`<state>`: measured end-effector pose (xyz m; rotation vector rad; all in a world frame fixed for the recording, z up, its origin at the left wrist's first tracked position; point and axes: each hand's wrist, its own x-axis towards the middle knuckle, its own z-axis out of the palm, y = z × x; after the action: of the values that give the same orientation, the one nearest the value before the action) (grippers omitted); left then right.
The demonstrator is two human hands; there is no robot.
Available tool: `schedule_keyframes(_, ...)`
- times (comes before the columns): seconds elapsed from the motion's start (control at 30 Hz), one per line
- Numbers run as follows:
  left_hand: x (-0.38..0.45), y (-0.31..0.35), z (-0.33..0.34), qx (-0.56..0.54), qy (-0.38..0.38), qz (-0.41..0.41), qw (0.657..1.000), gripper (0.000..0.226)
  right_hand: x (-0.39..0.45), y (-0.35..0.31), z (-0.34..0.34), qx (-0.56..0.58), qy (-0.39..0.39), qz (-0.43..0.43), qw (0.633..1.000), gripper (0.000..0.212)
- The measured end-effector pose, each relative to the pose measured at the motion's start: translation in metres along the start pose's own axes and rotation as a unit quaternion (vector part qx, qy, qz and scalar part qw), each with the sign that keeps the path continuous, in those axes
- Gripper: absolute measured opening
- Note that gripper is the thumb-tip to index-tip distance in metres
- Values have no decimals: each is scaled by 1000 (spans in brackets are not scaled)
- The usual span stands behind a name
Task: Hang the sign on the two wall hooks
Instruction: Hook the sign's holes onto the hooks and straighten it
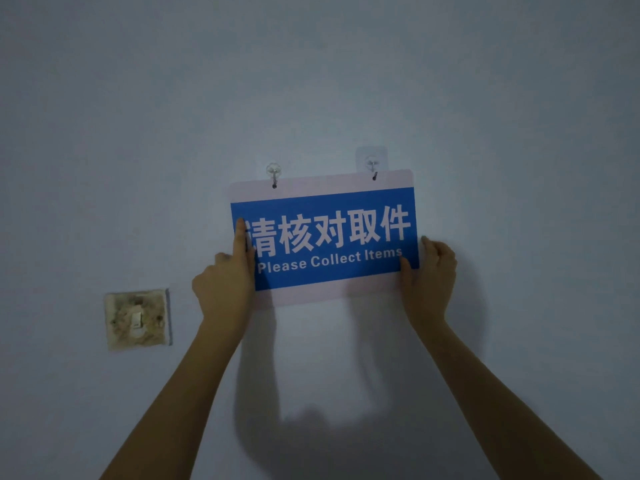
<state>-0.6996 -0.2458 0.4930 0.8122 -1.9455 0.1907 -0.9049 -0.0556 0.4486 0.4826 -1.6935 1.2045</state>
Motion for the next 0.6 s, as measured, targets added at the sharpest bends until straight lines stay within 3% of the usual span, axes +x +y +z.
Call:
schedule_keyframes(0.1,-20,7,12,36,152,96,983,48,-16,-7,6,-52,15,-190,980,48)
schedule_keyframes(0.2,-44,40,27,-4,134,235,963,54,-35,-33,16,-71,-72,-313,944,45)
schedule_keyframes(0.27,-57,56,40,-4,57,263,963,57,-47,-45,24,-93,-127,-340,927,47)
schedule_keyframes(0.37,-64,51,58,-4,-39,242,969,61,-54,-39,30,-131,-166,-353,912,50)
schedule_keyframes(0.6,-66,4,75,23,-22,270,962,64,-42,0,12,-133,-198,-329,913,55)
